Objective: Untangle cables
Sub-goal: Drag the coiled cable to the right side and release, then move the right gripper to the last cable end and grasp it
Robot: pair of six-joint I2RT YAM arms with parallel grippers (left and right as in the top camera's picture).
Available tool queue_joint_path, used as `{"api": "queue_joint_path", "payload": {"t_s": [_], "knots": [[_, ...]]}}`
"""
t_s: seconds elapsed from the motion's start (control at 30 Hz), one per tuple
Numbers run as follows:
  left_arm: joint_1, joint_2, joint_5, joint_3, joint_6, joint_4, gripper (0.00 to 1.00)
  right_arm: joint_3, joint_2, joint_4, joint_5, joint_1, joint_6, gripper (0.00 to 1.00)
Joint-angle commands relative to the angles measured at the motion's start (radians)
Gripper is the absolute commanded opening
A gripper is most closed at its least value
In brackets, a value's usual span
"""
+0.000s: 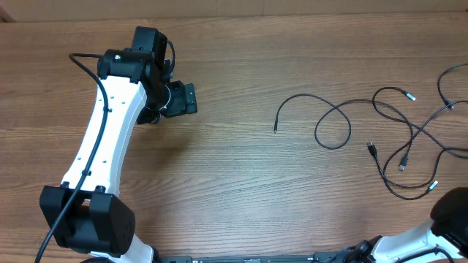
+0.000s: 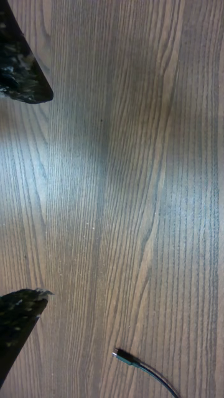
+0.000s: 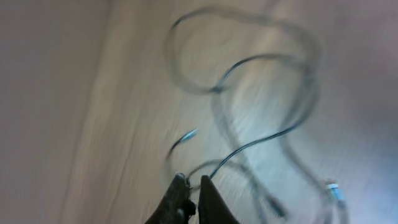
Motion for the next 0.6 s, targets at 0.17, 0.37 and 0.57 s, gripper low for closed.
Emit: {"api": "queue_joint_path", "payload": {"t_s": [0.17,0.37,0.57], "knots": [[-0.003,0.008,0.004,-0.002,0.011,-0.002,0.95,0.002,-0.027,-0.083,-0.182,0.264,-0.314,0.19],[-0.003,0.008,0.004,-0.002,0.011,0.0,0.96,-0.123,-0.027,-0.072,-0.118,0.489,-0.337,0.39],[-0.003,0.008,0.004,-0.002,0.011,-0.003,0.97,-0.373,-0.027,0.058,-0.106,0.714,-0.337,0.41]]}}
